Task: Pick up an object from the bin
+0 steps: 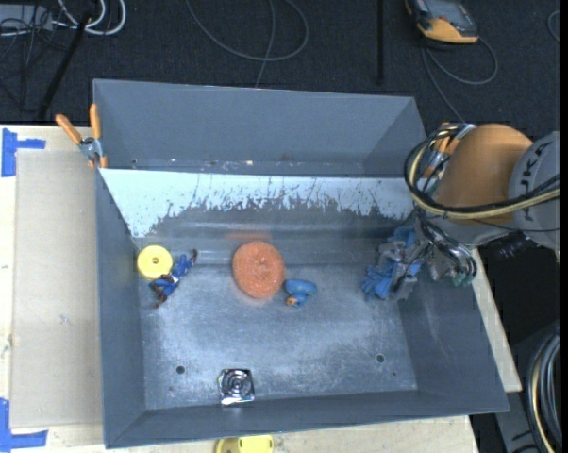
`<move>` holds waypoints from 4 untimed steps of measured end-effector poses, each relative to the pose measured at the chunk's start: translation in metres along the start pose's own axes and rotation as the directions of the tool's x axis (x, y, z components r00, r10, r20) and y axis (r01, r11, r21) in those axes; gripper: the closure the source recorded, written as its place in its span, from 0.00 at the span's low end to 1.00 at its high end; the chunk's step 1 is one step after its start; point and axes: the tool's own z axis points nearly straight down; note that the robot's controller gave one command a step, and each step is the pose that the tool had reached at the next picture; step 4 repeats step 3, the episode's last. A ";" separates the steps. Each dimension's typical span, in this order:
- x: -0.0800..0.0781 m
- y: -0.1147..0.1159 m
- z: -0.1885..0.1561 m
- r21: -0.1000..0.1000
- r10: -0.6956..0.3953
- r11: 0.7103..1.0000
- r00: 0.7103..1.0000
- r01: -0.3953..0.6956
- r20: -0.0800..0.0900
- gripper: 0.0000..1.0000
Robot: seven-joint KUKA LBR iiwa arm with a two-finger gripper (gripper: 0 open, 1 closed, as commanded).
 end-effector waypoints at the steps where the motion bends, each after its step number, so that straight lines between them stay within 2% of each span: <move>1: 0.000 0.000 -0.001 0.000 0.000 1.000 1.000 0.000 0.000 1.00; 4: 0.000 0.000 -0.011 0.002 0.000 1.000 1.000 0.000 -0.002 1.00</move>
Offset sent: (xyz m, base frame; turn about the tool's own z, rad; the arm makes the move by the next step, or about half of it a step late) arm 0.0001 0.0001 0.0210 0.0000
